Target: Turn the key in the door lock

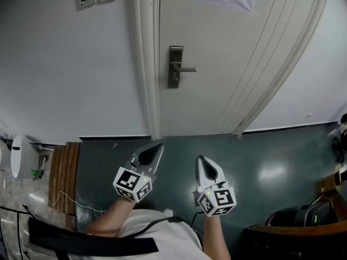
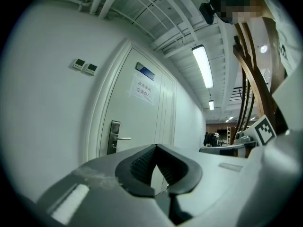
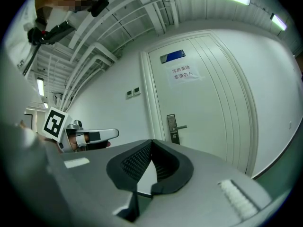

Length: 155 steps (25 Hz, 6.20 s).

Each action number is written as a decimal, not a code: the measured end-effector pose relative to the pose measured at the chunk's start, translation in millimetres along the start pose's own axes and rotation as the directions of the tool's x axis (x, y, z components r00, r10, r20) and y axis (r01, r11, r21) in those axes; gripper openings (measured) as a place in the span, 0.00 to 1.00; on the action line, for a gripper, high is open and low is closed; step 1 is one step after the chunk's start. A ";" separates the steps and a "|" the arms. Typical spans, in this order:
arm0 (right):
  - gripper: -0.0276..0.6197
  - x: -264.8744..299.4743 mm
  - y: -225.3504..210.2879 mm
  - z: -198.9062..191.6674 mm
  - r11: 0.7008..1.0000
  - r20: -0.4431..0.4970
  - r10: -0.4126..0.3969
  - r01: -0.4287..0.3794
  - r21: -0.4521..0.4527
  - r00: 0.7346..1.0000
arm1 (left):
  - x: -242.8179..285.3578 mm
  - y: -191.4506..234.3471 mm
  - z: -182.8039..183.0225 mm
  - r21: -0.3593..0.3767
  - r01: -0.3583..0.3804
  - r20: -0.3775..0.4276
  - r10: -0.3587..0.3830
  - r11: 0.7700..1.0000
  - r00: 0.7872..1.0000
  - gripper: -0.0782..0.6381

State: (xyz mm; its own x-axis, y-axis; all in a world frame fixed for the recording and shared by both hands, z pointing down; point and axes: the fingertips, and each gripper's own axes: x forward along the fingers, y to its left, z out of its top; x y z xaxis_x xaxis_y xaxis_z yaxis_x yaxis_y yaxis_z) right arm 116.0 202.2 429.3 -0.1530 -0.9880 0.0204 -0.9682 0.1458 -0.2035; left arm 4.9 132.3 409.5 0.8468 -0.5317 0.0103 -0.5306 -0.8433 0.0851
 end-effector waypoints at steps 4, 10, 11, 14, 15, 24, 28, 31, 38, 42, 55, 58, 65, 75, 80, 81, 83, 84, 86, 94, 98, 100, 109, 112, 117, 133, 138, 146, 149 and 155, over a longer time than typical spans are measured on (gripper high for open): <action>0.05 -3.3 -4.9 -2.8 1.000 -0.007 0.007 -0.007 -0.005 1.000 | 2.2 -5.3 0.4 0.007 -0.010 -0.001 0.010 1.000 1.000 0.12; 0.05 5.5 -5.9 -2.3 1.000 -0.008 0.021 -0.021 -0.015 1.000 | 5.1 -2.9 -0.4 0.023 -0.018 -0.015 0.018 1.000 1.000 0.12; 0.05 8.2 -5.8 -2.3 1.000 -0.007 0.024 -0.024 -0.015 1.000 | 6.0 -1.6 0.1 0.025 -0.017 -0.015 0.018 1.000 1.000 0.12; 0.05 18.5 -4.9 -2.5 0.999 -0.008 0.032 -0.032 -0.018 0.999 | 8.4 7.2 0.5 0.028 -0.020 -0.017 0.021 0.999 1.000 0.12; 0.05 21.9 -4.6 -2.8 0.999 -0.008 0.034 -0.034 -0.019 0.999 | 9.0 11.4 -0.1 0.029 -0.023 -0.018 0.024 0.999 1.000 0.12; 0.05 79.0 -1.3 -3.0 0.999 -0.026 0.035 -0.036 -0.033 0.999 | 32.1 75.0 -2.9 0.000 -0.035 -0.010 0.035 0.999 0.999 0.12; 0.05 118.7 -5.5 0.2 0.999 -0.044 0.024 -0.026 -0.035 0.999 | 55.0 110.1 3.8 -0.014 -0.027 -0.003 0.027 1.000 1.000 0.12; 0.05 147.9 -8.9 3.7 0.999 -0.057 0.014 -0.016 -0.040 0.998 | 73.8 132.6 7.0 -0.027 -0.010 -0.002 0.010 1.000 1.000 0.12; 0.05 208.0 -22.2 8.5 0.999 -0.069 -0.041 0.038 -0.039 0.997 | 111.1 183.5 9.3 -0.046 0.033 -0.013 -0.034 0.998 0.999 0.12; 0.05 238.0 -25.8 10.2 0.997 -0.073 -0.064 0.062 -0.039 0.995 | 127.7 210.5 8.4 -0.065 0.052 -0.018 -0.053 0.997 0.998 0.12; 0.05 317.1 -39.7 8.4 0.990 -0.092 -0.134 0.131 -0.045 0.987 | 172.0 274.4 3.2 -0.103 0.125 -0.030 -0.129 0.987 0.991 0.12; 0.05 324.4 -40.9 4.7 0.990 -0.100 -0.139 0.136 -0.038 0.985 | 174.3 283.4 0.7 -0.110 0.123 -0.034 -0.128 0.986 0.991 0.12; 0.05 337.7 -44.2 1.5 0.992 -0.102 -0.122 0.120 -0.024 0.987 | 177.9 291.9 -5.7 -0.116 0.098 -0.051 -0.105 0.988 0.993 0.12; 0.05 365.3 -68.0 3.5 0.999 -0.106 -0.037 0.037 0.001 0.994 | 193.9 287.1 -2.6 -0.104 0.024 -0.048 -0.029 0.994 0.998 0.12; 0.05 387.2 -89.2 -2.6 0.998 -0.107 -0.005 0.011 0.054 0.994 | 207.7 282.2 -6.3 -0.103 0.001 -0.056 -0.007 0.995 0.998 0.12; 0.05 391.2 -93.6 -4.1 0.998 -0.108 -0.006 0.012 0.056 0.994 | 210.3 280.6 -7.5 -0.104 0.000 -0.059 -0.007 0.995 0.998 0.12; 0.05 398.3 -102.8 -7.7 0.999 -0.111 -0.012 0.017 0.047 0.994 | 216.2 276.3 -9.8 -0.106 0.001 -0.063 -0.007 0.994 0.998 0.12; 0.05 401.8 -107.4 -9.9 0.999 -0.113 -0.014 0.019 0.045 0.994 | 219.5 274.2 -10.8 -0.107 0.000 -0.064 -0.007 0.994 0.998 0.12; 0.05 409.8 -115.5 -14.7 0.998 -0.116 -0.014 0.020 0.053 0.993 | 226.1 271.4 -12.7 -0.108 -0.002 -0.066 -0.005 0.994 0.998 0.12; 0.09 440.1 -142.0 -41.9 0.993 -0.157 0.012 0.006 0.116 0.987 | 249.5 264.7 -20.7 -0.105 -0.016 -0.076 0.008 0.994 0.997 0.12; 0.14 454.4 -150.3 -53.3 0.989 -0.174 0.031 -0.005 0.149 0.984 | 256.2 266.6 -27.2 -0.108 -0.031 -0.087 0.021 0.994 0.996 0.12; 0.19 462.0 -152.4 -59.7 0.984 -0.183 0.053 -0.020 0.177 0.982 | 258.9 268.3 -30.0 -0.106 -0.038 -0.093 0.029 0.994 0.995 0.12; 0.32 492.6 -165.7 -78.6 0.932 -0.181 0.103 -0.031 0.361 0.978 | 262.4 274.4 -36.1 -0.097 -0.064 -0.121 0.052 0.993 0.991 0.12; 0.32 503.3 -169.9 -79.0 0.909 -0.169 0.111 -0.032 0.415 0.979 | 260.7 279.8 -34.7 -0.090 -0.078 -0.120 0.067 0.993 0.990 0.12; 0.32 515.0 -176.7 -80.4 0.860 -0.140 0.115 -0.028 0.509 0.983 | 256.6 285.3 -37.6 -0.090 -0.102 -0.130 0.090 0.991 0.987 0.12; 0.20 525.9 -181.5 -71.8 0.558 0.072 0.155 -0.148 0.817 0.985 | 253.5 293.1 -39.4 -0.089 -0.110 -0.141 0.097 0.990 0.985 0.12; 0.12 524.1 -186.0 -77.0 0.556 0.058 0.142 -0.128 0.821 0.988 | 252.5 293.5 -39.0 -0.091 -0.105 -0.139 0.092 0.990 0.986 0.12; 0.11 523.4 -182.8 -74.4 0.754 -0.089 0.076 0.001 0.657 0.993 | 244.0 293.0 -37.9 -0.089 -0.095 -0.139 0.082 0.992 0.987 0.12; 0.12 525.3 -180.4 -75.5 0.880 -0.162 0.038 0.044 0.473 0.986 | 239.5 294.1 -38.3 -0.090 -0.093 -0.138 0.080 0.992 0.987 0.12; 0.12 526.1 -178.1 -78.6 0.977 -0.263 -0.062 0.113 0.182 0.963 | 233.5 289.5 -36.5 -0.092 -0.070 -0.133 0.058 0.993 0.989 0.12</action>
State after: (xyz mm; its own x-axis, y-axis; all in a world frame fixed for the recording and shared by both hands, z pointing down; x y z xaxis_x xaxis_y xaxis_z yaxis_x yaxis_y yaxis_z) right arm 192.4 -339.5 553.2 -0.1394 -0.9468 0.2900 -0.9271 0.0219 -0.3742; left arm 50.4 -233.2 472.8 0.8120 -0.5646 0.1478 -0.5833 -0.7931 0.1751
